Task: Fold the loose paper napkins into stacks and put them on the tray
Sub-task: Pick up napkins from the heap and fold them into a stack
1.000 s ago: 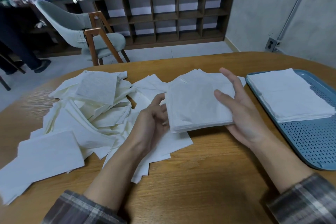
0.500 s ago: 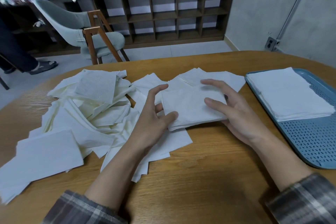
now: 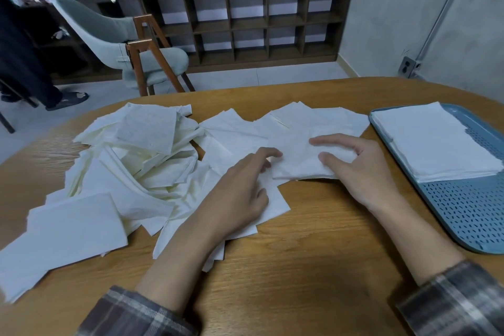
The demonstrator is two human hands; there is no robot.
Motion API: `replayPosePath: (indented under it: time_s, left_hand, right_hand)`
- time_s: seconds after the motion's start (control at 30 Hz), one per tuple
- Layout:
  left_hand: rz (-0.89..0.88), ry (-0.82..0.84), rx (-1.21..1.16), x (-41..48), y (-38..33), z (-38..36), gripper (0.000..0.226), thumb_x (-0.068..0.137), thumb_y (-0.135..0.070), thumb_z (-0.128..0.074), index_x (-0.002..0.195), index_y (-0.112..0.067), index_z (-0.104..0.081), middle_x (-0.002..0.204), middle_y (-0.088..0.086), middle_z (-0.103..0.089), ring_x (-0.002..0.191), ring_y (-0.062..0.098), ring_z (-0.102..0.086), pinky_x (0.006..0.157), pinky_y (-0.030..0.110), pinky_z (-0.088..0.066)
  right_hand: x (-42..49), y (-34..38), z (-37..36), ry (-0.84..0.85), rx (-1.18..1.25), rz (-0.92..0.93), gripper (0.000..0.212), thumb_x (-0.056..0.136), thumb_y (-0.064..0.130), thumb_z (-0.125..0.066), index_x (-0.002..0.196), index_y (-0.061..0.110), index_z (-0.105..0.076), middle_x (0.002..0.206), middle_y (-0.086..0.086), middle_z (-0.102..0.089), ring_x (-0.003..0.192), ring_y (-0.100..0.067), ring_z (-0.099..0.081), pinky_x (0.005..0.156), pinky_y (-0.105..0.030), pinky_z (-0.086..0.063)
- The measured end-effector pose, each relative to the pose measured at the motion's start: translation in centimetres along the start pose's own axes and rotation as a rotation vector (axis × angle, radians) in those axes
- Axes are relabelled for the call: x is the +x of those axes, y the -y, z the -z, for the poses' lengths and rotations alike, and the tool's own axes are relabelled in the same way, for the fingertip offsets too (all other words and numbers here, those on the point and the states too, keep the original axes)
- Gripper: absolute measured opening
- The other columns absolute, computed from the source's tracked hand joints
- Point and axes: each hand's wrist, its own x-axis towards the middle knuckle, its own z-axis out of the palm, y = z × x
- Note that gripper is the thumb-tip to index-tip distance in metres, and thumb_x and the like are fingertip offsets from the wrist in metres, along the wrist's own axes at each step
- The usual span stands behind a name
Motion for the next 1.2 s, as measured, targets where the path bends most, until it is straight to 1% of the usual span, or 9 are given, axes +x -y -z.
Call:
replayPosePath:
  time_s: [0.17, 0.33, 0.43, 0.6, 0.77, 0.93, 1.0, 1.07, 1.2]
  left_hand:
    - [-0.069, 0.063, 0.071, 0.4, 0.8, 0.2, 0.041, 0.091, -0.011, -0.068, 0.124, -0.034, -0.070, 0.125, -0.022, -0.066, 0.120, 0.000, -0.055, 0.103, 0.024, -0.044]
    - [-0.139, 0.095, 0.152, 0.7, 1.3, -0.1, 0.025, 0.100, -0.021, -0.071, 0.119, -0.034, -0.078, 0.110, -0.022, -0.064, 0.108, 0.005, -0.051, 0.093, 0.020, -0.042]
    - [-0.185, 0.067, 0.213, 0.8, 1.4, -0.5, 0.020, 0.100, -0.023, -0.071, 0.116, -0.032, -0.079, 0.101, -0.021, -0.061, 0.100, 0.006, -0.050, 0.089, 0.028, -0.041]
    - [-0.241, -0.149, 0.114, 0.7, 0.2, -0.5, 0.011, 0.100, -0.022, -0.069, 0.108, -0.026, -0.076, 0.101, -0.014, -0.066, 0.100, 0.005, -0.057, 0.092, 0.023, -0.039]
    - [-0.202, -0.405, -0.114, 0.2, -1.6, -0.3, 0.009, 0.097, -0.014, -0.076, 0.104, -0.019, -0.078, 0.097, -0.013, -0.071, 0.099, 0.011, -0.069, 0.089, 0.027, -0.051]
    - [-0.192, -0.418, -0.140, 0.3, -1.9, -0.7, 0.015, 0.096, -0.015, -0.077, 0.111, -0.016, -0.076, 0.104, -0.010, -0.071, 0.102, 0.008, -0.069, 0.088, 0.024, -0.054]
    - [-0.144, -0.415, -0.135, 0.3, -1.8, -0.5, 0.024, 0.094, -0.021, -0.080, 0.117, -0.020, -0.074, 0.109, -0.013, -0.070, 0.106, 0.006, -0.067, 0.090, 0.017, -0.050]
    - [-0.033, -0.420, -0.173, 0.4, -1.5, 0.0, 0.028, 0.090, -0.025, -0.083, 0.117, -0.027, -0.073, 0.109, -0.018, -0.071, 0.105, 0.004, -0.066, 0.088, 0.012, -0.046]
    - [0.180, -0.421, -0.466, 0.6, -1.3, 1.1, 0.026, 0.088, -0.019, -0.085, 0.111, -0.028, -0.076, 0.099, -0.010, -0.071, 0.076, -0.001, -0.061, 0.068, 0.013, -0.046]
  right_hand:
    - [0.3, -0.4, 0.1, -0.089, 0.006, -0.018, 0.034, 0.094, 0.001, -0.068, 0.105, 0.030, -0.082, 0.112, 0.028, -0.075, 0.115, 0.017, -0.058, 0.092, 0.002, -0.037]
    - [0.2, -0.3, -0.1, -0.046, -0.015, 0.007, 0.034, 0.094, 0.002, -0.067, 0.106, 0.030, -0.082, 0.113, 0.026, -0.075, 0.118, 0.013, -0.059, 0.092, 0.002, -0.036]
    - [0.1, -0.1, -0.1, -0.025, -0.004, 0.010, 0.033, 0.095, 0.003, -0.067, 0.105, 0.031, -0.082, 0.113, 0.027, -0.075, 0.120, 0.012, -0.059, 0.095, 0.002, -0.036]
    - [-0.2, 0.6, -0.1, 0.022, 0.050, 0.051, 0.025, 0.097, 0.007, -0.069, 0.104, 0.028, -0.082, 0.112, 0.023, -0.077, 0.119, 0.011, -0.061, 0.095, 0.000, -0.036]
    - [-0.8, 1.8, -0.1, 0.167, 0.090, 0.106, 0.020, 0.096, 0.033, -0.068, 0.108, 0.025, -0.082, 0.113, 0.021, -0.077, 0.119, 0.006, -0.062, 0.094, -0.003, -0.038]
    - [-1.3, 1.1, -1.2, 0.275, 0.126, 0.065, 0.019, 0.094, 0.032, -0.074, 0.106, 0.019, -0.082, 0.108, 0.010, -0.079, 0.110, -0.005, -0.070, 0.095, -0.019, -0.050]
    - [-1.0, 0.6, -1.4, 0.208, 0.093, 0.025, 0.023, 0.093, 0.035, -0.077, 0.108, 0.018, -0.080, 0.112, 0.011, -0.078, 0.114, -0.006, -0.068, 0.099, -0.027, -0.049]
    - [-0.5, 0.2, -1.2, 0.134, 0.117, -0.039, 0.026, 0.092, 0.038, -0.078, 0.111, 0.021, -0.079, 0.114, 0.017, -0.076, 0.115, 0.001, -0.065, 0.096, -0.020, -0.046]
    - [0.0, 0.0, -0.6, 0.117, 0.274, -0.122, 0.025, 0.094, 0.039, -0.078, 0.116, 0.026, -0.076, 0.120, 0.022, -0.075, 0.119, 0.000, -0.067, 0.106, -0.026, -0.049]
